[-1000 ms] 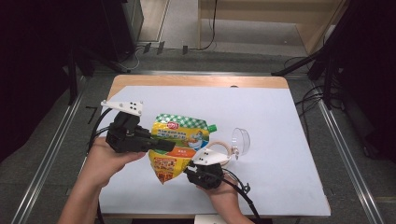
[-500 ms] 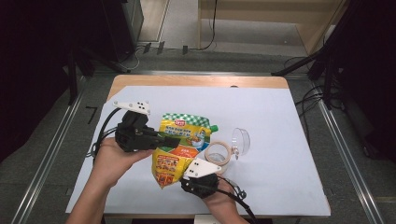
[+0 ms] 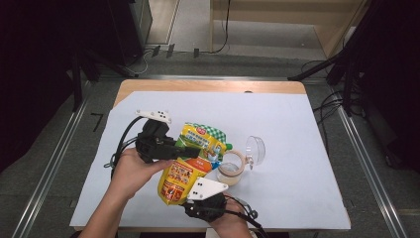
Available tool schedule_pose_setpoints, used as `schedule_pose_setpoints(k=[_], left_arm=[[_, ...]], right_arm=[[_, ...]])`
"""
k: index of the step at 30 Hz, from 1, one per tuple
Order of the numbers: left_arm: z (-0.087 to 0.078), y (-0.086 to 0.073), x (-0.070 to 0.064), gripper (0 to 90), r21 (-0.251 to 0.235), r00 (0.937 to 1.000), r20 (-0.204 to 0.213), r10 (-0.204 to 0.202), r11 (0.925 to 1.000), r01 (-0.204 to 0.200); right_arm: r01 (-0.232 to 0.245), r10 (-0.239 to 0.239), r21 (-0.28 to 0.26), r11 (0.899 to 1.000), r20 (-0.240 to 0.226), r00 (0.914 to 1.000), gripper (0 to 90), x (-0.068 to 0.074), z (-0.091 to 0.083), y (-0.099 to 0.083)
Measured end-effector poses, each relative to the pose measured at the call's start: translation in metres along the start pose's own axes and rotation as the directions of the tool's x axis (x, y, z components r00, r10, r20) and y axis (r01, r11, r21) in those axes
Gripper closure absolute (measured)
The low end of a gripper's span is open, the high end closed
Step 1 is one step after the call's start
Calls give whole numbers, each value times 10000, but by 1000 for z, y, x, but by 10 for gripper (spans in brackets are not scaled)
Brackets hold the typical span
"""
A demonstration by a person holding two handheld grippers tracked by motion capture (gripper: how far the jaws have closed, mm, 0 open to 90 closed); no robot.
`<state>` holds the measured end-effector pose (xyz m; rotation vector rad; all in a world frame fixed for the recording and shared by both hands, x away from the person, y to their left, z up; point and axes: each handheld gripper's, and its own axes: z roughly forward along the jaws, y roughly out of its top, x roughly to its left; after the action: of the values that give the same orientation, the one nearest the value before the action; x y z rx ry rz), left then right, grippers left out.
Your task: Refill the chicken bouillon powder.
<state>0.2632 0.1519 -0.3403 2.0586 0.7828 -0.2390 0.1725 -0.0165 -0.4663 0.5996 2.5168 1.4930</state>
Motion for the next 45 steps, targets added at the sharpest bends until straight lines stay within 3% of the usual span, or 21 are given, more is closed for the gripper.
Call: schedule_pose_setpoints(k=[7, 17, 21, 28, 31, 40, 45], left_arm=[[11, 0, 1, 799, 336, 9995, -302, 83, 9994, -73], [23, 4, 4, 769, 668, 9976, -455, -531, 9962, 561], [30, 8, 6, 735, 897, 9929, -571, -1041, 9900, 1090], [43, 13, 7, 703, 1338, 9930, -653, -988, 9852, 1068], [47, 16, 7, 669, 1398, 9887, -781, -1279, 9805, 1379], [53, 30, 11, 656, 1877, 9832, -600, -1725, 9654, 1809], [56, 37, 12, 656, 2080, 9825, -434, -1812, 9602, 1862]], right_arm=[[-203, 209, 171, 9996, -353, 9992, 673, 6, -1, 1], [-337, 347, 169, 9993, -668, 9972, 658, 8, -2, 2], [-419, 427, 123, 9990, -792, 9959, 653, 8, -1, 4], [-376, 388, 148, 9992, -908, 9951, 641, 10, 0, 7], [-402, 410, 106, 9991, -937, 9948, 641, 8, 0, 9], [-529, 529, 24, 9986, -953, 9940, 639, 1, -2, 14], [-610, 608, 12, 9981, -968, 9934, 637, -1, -3, 17]])
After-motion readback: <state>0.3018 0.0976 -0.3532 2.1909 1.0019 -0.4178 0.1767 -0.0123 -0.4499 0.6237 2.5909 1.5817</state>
